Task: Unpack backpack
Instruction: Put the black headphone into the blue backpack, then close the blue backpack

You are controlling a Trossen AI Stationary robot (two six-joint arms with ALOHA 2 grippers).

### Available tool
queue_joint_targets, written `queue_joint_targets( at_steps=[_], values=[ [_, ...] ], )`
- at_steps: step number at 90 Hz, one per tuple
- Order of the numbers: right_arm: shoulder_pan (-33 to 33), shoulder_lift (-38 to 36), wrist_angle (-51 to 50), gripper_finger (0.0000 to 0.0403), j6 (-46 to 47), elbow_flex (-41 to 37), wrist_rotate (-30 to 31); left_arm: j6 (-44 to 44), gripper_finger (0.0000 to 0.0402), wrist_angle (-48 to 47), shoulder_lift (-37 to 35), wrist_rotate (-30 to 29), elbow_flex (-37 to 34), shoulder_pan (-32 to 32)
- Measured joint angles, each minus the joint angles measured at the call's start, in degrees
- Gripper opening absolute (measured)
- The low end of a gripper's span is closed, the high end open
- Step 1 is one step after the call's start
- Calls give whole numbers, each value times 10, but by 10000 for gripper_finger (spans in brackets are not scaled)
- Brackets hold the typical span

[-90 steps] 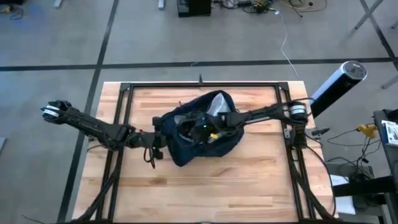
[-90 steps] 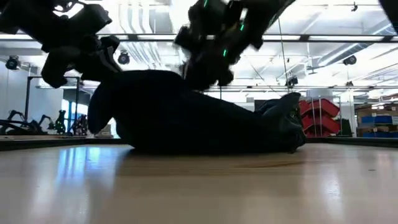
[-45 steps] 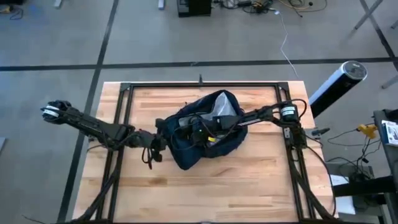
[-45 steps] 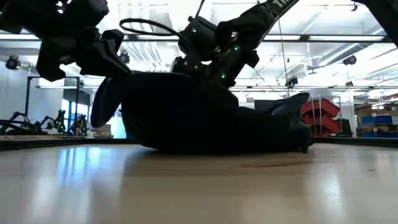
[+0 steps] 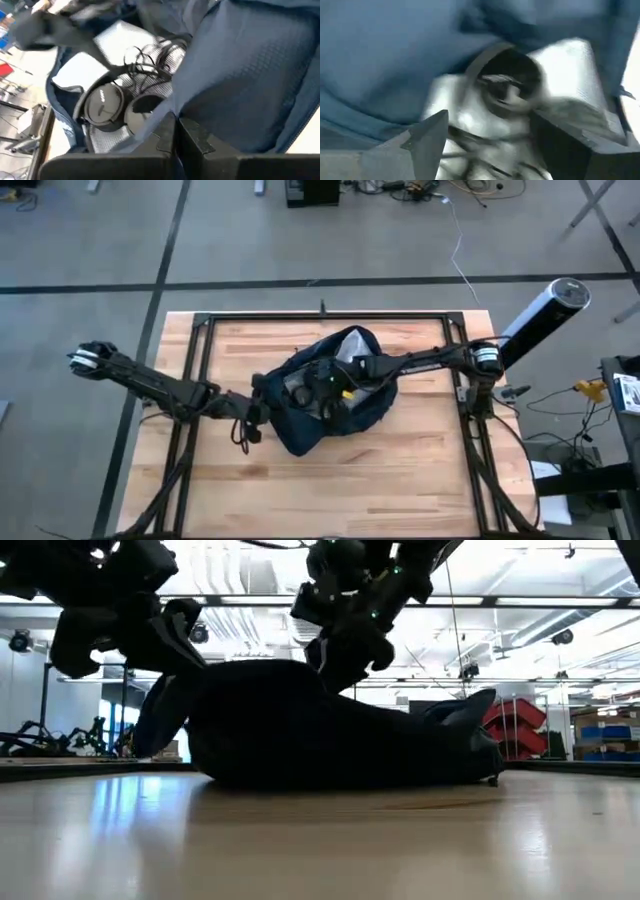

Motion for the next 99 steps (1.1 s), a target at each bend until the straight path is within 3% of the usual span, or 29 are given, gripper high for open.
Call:
queue_joint_targets(
  at_steps=[9,33,40,58,76,99],
  values=[
    [-27,1,23,272,13,-3,-16,-2,0,4,11,0,0,0],
    [-66,86,86,260,103,-17,-199,51,0,30,-2,-20,-1,0],
    [-53,95,87,257,107,-15,-221,86,0,30,-19,-29,6,1],
    [-29,49,43,248,77,-19,-190,113,0,31,-53,32,13,12],
    [-19,-68,-80,237,72,-21,-97,35,0,-31,-38,57,2,20],
    [-14,-135,-87,223,141,-97,-66,-39,0,-102,-24,70,4,20]
  ],
)
